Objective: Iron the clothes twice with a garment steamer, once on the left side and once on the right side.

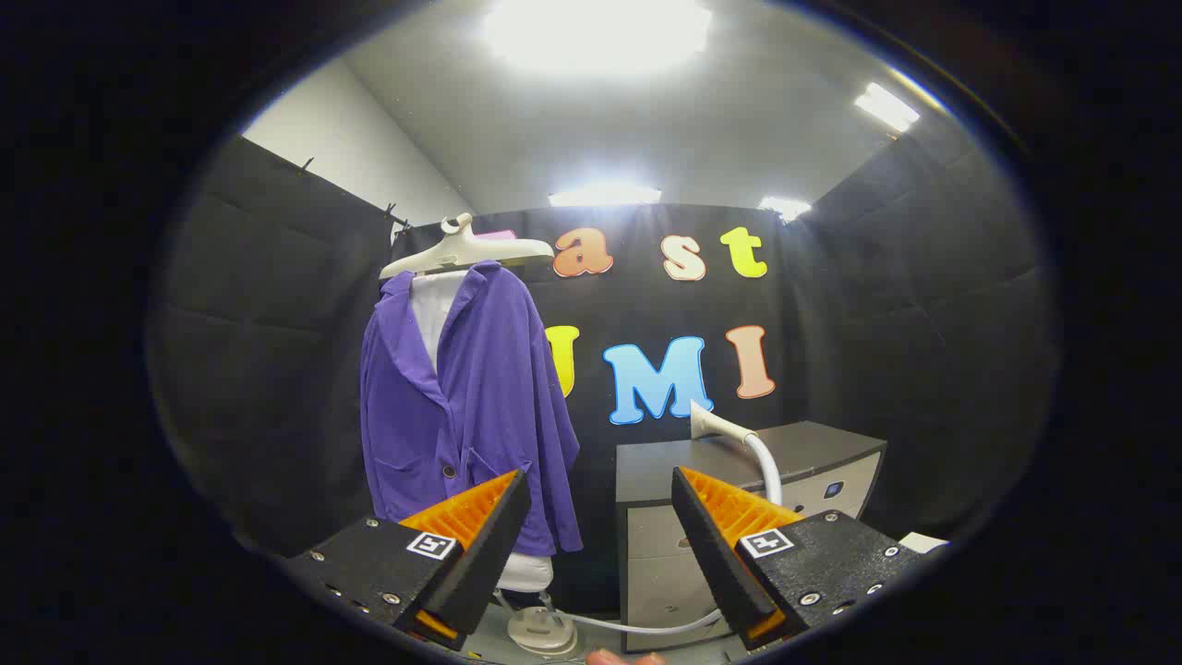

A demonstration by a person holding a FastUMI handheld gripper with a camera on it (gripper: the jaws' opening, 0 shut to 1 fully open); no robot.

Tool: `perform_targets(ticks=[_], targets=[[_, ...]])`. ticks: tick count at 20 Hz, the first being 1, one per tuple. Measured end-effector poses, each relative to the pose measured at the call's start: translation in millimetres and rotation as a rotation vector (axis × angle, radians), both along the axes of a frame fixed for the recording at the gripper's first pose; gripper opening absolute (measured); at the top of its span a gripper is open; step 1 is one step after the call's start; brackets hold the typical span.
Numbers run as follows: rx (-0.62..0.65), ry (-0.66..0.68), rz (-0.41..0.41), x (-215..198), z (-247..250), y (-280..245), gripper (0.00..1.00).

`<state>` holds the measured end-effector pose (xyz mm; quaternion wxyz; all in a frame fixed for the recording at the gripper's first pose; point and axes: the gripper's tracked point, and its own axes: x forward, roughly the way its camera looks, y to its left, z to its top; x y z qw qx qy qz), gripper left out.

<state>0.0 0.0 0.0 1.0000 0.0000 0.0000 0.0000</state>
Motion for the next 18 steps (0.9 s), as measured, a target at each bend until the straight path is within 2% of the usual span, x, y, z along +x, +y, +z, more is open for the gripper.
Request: perform_targets(ticks=[18], targets=[[-0.008,0.004,-0.058,-21,10,-23,0.95]])
